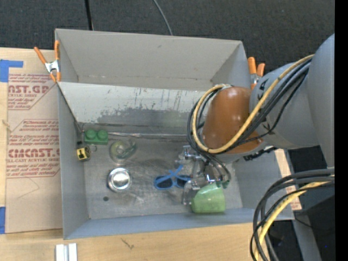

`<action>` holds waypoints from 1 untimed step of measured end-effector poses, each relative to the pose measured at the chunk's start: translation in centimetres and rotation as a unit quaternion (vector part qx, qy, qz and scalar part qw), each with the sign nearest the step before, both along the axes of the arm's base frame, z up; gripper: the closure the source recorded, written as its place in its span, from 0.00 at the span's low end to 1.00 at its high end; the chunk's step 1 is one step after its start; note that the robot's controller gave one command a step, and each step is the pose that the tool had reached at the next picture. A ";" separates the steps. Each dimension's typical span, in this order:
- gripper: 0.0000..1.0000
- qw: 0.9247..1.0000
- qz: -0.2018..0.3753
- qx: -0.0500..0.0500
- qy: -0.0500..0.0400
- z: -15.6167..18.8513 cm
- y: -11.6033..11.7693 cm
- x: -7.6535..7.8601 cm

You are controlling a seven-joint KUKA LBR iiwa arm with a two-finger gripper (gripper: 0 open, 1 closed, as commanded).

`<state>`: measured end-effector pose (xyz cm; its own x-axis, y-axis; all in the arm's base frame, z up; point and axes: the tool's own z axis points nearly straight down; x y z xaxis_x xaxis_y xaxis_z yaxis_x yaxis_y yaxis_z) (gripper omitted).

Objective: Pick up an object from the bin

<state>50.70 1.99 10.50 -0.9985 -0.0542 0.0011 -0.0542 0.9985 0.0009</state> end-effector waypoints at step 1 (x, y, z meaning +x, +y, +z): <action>0.00 0.998 -0.066 0.001 -0.007 -3.2 0.2 -0.5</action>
Offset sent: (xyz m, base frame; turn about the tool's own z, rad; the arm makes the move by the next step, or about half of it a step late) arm -0.0088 0.0007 -0.0350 0.1320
